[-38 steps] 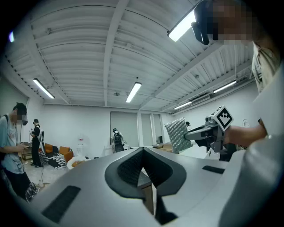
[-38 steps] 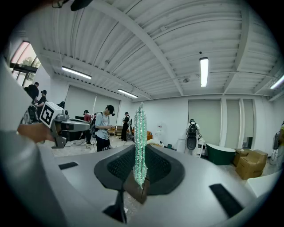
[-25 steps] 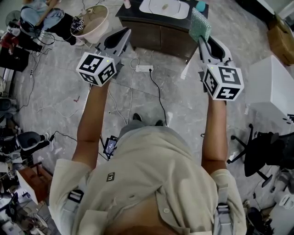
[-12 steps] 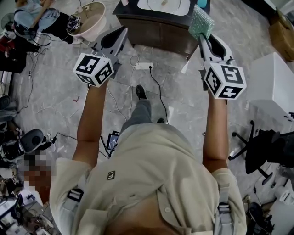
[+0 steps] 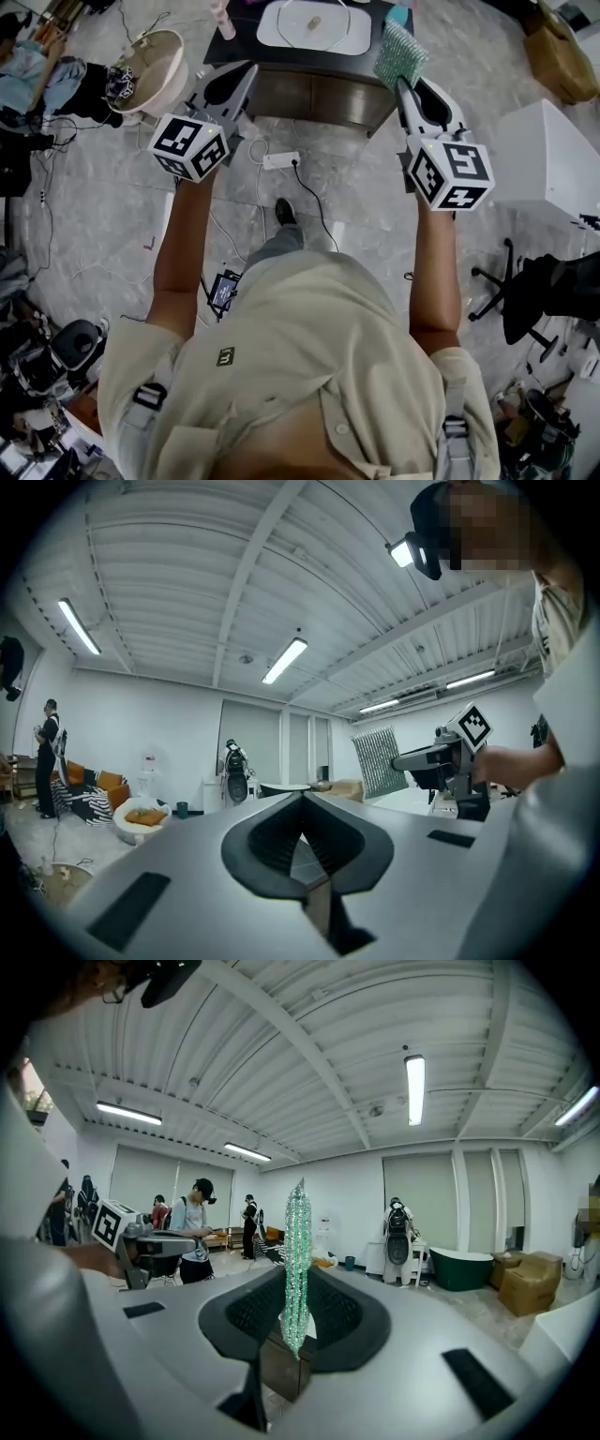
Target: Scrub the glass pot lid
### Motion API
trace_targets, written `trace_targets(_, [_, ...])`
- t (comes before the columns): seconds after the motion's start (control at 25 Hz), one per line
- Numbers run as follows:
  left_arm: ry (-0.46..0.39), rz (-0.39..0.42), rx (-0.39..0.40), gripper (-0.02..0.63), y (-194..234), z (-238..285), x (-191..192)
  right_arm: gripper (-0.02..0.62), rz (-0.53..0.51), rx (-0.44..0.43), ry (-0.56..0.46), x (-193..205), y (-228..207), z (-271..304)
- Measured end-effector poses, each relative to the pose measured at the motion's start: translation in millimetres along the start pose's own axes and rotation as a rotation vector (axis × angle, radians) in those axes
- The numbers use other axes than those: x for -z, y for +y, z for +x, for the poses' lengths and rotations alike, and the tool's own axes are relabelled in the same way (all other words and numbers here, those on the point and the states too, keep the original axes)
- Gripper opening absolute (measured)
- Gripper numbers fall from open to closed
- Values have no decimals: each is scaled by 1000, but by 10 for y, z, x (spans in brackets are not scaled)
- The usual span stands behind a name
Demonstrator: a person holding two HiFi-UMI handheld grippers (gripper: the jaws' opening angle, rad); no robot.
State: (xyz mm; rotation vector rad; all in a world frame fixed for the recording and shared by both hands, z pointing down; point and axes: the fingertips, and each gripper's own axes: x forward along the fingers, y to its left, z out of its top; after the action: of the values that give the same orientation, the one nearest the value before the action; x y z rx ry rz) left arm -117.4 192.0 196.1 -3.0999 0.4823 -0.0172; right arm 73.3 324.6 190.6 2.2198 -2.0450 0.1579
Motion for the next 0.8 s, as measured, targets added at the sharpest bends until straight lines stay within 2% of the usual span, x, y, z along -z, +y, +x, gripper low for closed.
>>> trace_targets(0.24, [-16, 15, 53, 14, 754, 383, -132, 81, -16, 34, 12, -224, 60, 740])
trace_targets(0.44, [-53, 26, 48, 14, 1306, 395, -223, 81, -65, 35, 18, -438, 274, 1201])
trace_targets(0.64, [-98, -15, 43, 14, 1635, 315, -266, 81, -100, 25, 16, -583, 467, 1490])
trace_targets(0.8, [-107, -13, 46, 14, 1783, 324, -261, 81, -117, 19, 17, -620, 545, 1657])
